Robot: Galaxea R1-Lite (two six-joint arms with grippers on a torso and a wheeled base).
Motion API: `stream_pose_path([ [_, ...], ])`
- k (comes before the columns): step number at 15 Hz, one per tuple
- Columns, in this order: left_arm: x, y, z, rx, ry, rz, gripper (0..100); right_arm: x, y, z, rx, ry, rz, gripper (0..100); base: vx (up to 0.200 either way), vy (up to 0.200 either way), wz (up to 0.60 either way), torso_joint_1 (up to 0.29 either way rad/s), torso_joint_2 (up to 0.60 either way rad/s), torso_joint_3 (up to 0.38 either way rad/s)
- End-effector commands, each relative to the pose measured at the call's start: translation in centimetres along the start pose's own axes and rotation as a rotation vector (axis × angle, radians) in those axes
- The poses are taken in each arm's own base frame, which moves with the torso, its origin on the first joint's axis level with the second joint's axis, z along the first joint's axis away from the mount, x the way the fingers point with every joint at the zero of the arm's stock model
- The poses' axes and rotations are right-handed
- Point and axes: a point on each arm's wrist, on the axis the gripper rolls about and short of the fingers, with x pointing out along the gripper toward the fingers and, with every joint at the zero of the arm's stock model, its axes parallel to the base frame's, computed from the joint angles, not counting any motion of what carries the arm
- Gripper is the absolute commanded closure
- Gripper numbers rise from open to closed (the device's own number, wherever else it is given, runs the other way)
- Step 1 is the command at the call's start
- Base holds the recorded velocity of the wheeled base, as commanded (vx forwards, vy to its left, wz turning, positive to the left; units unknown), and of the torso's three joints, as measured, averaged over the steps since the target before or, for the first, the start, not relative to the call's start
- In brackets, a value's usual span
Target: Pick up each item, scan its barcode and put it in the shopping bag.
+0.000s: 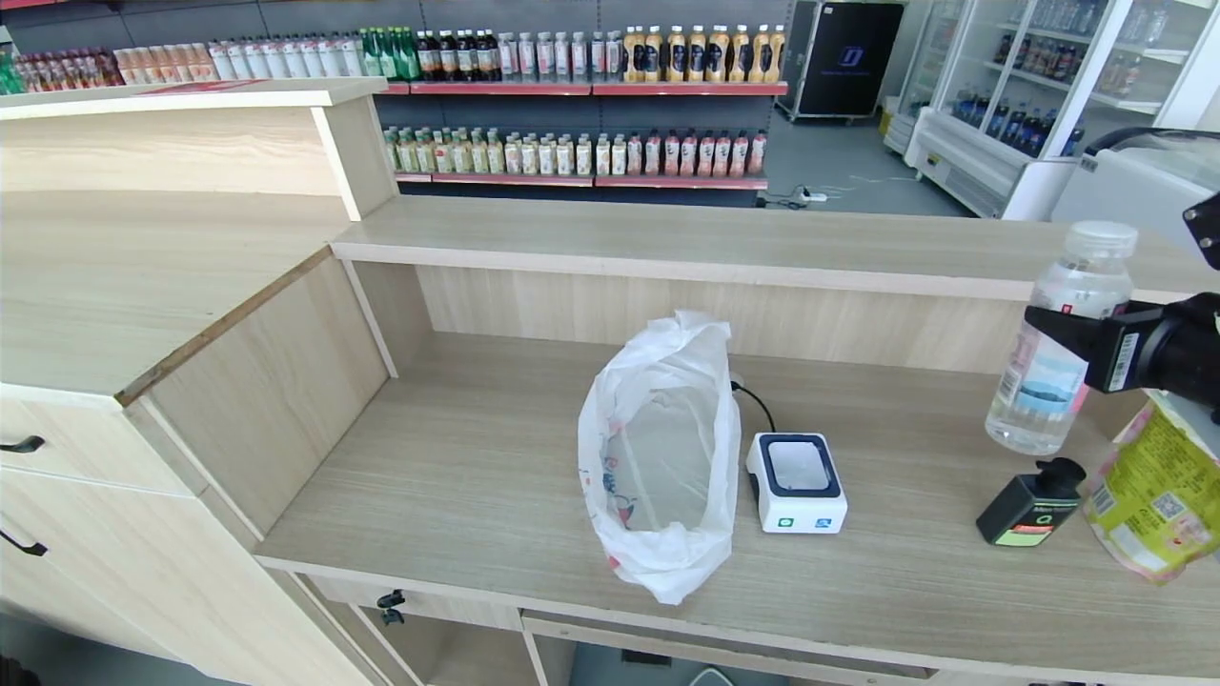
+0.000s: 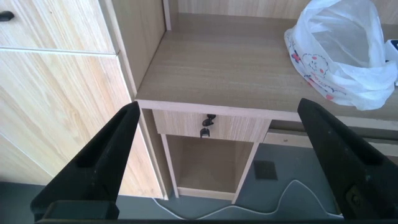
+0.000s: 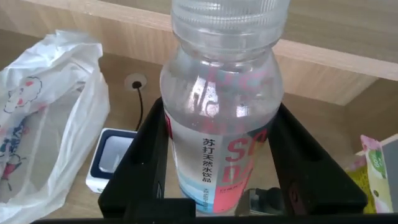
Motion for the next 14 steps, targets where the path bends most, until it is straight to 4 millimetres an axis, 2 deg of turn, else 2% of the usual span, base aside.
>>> stream_pose_path([
  [1, 0.0, 0.0, 0.0, 0.000, 0.001, 0.000, 0, -0.4, 0.3, 0.4, -0.002, -0.023, 0.008, 100, 0.000, 0.000, 0.60, 0.002, 0.01, 0.002],
  [7, 0.0, 0.0, 0.0, 0.000, 0.001, 0.000, 0, 2.3, 3.7, 0.9, 0.043, -0.120, 0.144, 100, 0.000, 0.000, 0.60, 0.003, 0.00, 0.002],
  [8, 0.0, 0.0, 0.0, 0.000, 0.001, 0.000, 0, 3.2, 4.5, 0.2, 0.045, -0.102, 0.175, 100, 0.000, 0.000, 0.60, 0.002, 0.00, 0.007],
  [11, 0.0, 0.0, 0.0, 0.000, 0.001, 0.000, 0, 6.0, 5.7, -2.8, 0.058, -0.021, 0.203, 100, 0.000, 0.000, 0.00, 0.000, 0.00, 0.000],
  [14, 0.0, 0.0, 0.0, 0.000, 0.001, 0.000, 0, 9.0, 6.2, -5.7, 0.066, -0.015, 0.198, 100, 0.000, 0.000, 0.00, 0.000, 0.00, 0.000],
])
